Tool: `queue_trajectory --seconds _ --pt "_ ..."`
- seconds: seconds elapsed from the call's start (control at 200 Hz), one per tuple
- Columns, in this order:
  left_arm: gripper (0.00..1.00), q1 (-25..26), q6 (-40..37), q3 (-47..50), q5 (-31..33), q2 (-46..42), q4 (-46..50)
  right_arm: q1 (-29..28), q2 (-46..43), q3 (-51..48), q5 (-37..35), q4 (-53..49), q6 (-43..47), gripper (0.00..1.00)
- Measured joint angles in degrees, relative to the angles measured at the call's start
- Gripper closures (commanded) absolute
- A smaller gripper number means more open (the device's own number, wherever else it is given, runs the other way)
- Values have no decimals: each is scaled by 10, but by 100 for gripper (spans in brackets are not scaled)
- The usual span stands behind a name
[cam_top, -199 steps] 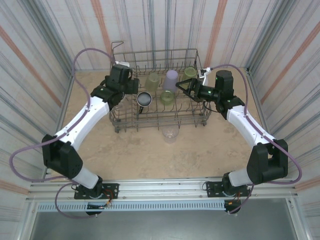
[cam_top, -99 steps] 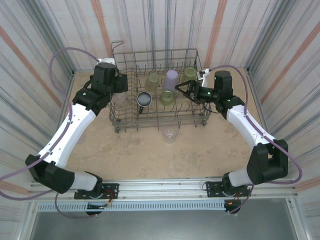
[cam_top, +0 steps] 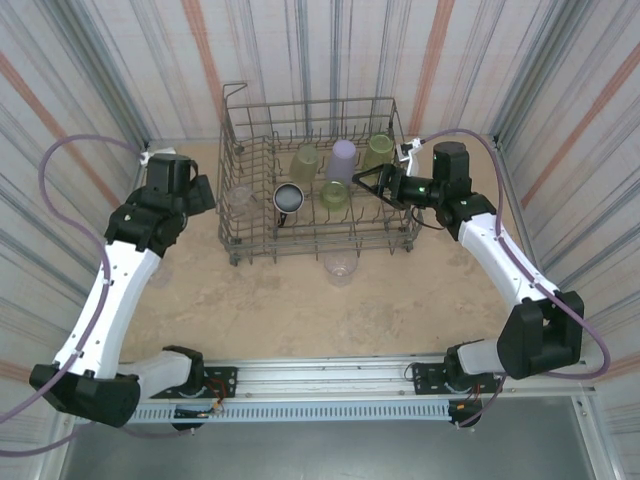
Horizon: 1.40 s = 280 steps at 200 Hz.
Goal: Load the cups into the dish rack
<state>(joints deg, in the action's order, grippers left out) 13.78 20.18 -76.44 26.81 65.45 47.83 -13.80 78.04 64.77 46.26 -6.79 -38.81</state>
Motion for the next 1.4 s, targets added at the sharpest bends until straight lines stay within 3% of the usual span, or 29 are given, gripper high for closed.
queue_trajectory --seconds 0.391,0.907,1.403 --pt "1 -134 43 80 -72 -19 39 11 -17 0 -9 -35 21 1" --pt "1 -213 68 143 -123 3 27 19 -34 0 -28 -65 35 1" --pt "1 -221 116 160 -111 106 14 18 -41 0 -34 -88 35 1"
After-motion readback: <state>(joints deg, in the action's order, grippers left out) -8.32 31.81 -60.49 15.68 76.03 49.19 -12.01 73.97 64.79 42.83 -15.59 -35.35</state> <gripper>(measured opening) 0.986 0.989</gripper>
